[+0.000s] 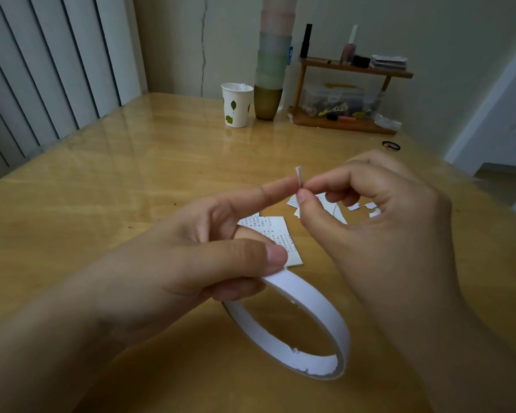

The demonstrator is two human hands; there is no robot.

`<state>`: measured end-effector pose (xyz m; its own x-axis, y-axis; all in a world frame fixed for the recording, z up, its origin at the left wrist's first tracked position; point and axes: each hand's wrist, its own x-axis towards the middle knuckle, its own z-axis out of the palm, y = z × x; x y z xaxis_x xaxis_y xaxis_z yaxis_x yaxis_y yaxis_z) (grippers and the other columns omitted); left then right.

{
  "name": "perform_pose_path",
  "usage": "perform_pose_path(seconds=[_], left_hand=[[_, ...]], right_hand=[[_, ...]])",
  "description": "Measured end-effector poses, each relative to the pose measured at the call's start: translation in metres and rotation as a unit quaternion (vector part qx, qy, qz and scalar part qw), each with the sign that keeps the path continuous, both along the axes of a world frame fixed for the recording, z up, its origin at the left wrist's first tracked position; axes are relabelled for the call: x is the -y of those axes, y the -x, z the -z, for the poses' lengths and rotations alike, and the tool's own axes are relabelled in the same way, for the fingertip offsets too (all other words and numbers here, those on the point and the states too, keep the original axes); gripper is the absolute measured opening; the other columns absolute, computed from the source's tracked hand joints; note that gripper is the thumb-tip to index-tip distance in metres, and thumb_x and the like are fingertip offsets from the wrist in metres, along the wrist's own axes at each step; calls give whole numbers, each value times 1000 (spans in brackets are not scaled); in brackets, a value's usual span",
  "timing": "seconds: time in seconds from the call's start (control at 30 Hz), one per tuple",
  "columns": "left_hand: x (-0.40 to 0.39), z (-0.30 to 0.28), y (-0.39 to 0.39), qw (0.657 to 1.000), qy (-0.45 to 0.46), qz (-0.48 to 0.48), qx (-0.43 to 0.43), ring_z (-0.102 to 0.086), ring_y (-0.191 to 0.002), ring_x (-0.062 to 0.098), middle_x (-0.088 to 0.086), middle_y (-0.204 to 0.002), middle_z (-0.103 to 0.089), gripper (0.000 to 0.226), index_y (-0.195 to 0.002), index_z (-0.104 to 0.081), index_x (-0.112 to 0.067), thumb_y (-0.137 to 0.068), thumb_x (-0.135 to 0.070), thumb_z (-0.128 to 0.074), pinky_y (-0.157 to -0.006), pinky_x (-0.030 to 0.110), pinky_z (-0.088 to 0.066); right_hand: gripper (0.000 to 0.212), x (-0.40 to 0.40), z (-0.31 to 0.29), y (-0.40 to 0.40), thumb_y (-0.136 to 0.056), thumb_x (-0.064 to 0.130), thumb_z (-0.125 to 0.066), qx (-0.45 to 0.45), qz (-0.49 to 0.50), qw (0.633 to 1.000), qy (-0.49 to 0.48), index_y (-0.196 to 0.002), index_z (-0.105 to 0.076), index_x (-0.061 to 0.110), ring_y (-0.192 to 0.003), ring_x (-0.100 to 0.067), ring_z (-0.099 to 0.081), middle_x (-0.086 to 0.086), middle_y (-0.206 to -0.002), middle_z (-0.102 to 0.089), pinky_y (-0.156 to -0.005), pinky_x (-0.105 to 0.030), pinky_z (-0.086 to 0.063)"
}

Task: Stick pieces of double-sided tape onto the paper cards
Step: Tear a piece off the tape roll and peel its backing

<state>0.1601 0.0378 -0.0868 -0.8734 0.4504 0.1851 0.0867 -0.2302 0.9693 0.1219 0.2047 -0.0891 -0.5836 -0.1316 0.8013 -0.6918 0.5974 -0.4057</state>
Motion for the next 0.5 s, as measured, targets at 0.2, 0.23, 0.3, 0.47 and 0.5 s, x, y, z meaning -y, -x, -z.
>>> perform_pose_path(seconds=[0.2, 0.23, 0.3, 0.47, 0.5], left_hand=[[-1, 1, 2, 999, 35, -3, -21, -58, -46, -8, -22, -50, -60, 57, -125, -48, -3, -68, 1, -54, -45, 2, -40], [0, 2, 2, 999, 37, -4, -24, -57, -46, -8, -22, -51, -60, 58, -126, -48, -4, -69, 1, -56, -46, 1, -40], [2, 5, 4, 1000, 24, 4, -12, -51, -41, -2, -16, -48, -52, 61, -128, -53, -13, -70, -2, -64, -45, 3, -38], [5, 11, 7, 999, 16, 34, -11, -37, -41, 4, -3, -47, -37, 63, -125, -56, -39, -68, -15, -68, -42, 10, -34], [5, 12, 7, 999, 21, 33, -17, -38, -41, 3, -4, -47, -39, 63, -125, -56, -39, -69, -15, -68, -42, 9, -35]], right_hand=[[3, 0, 0, 0, -76, 19, -70, 8, 4, 1000, 4, -74, -71, 21, -70, -7, -48, 5, -70, -55, -62, -9, -37], [4, 0, 0, 0, -75, 18, -69, 17, -5, 1000, 16, -74, -71, 21, -69, -8, -49, 5, -70, -55, -62, -9, -37], [6, 1, -1, 0, -75, 17, -68, 40, -25, 998, 38, -72, -70, 22, -69, -9, -51, 6, -70, -57, -62, -10, -39], [4, 0, -2, 0, -74, 18, -69, 54, -31, 997, 40, -71, -70, 21, -70, -11, -51, 7, -70, -57, -62, -15, -41], [4, 0, -1, 0, -74, 19, -70, 52, -29, 997, 39, -71, -70, 21, -70, -10, -51, 8, -70, -56, -61, -14, -40]])
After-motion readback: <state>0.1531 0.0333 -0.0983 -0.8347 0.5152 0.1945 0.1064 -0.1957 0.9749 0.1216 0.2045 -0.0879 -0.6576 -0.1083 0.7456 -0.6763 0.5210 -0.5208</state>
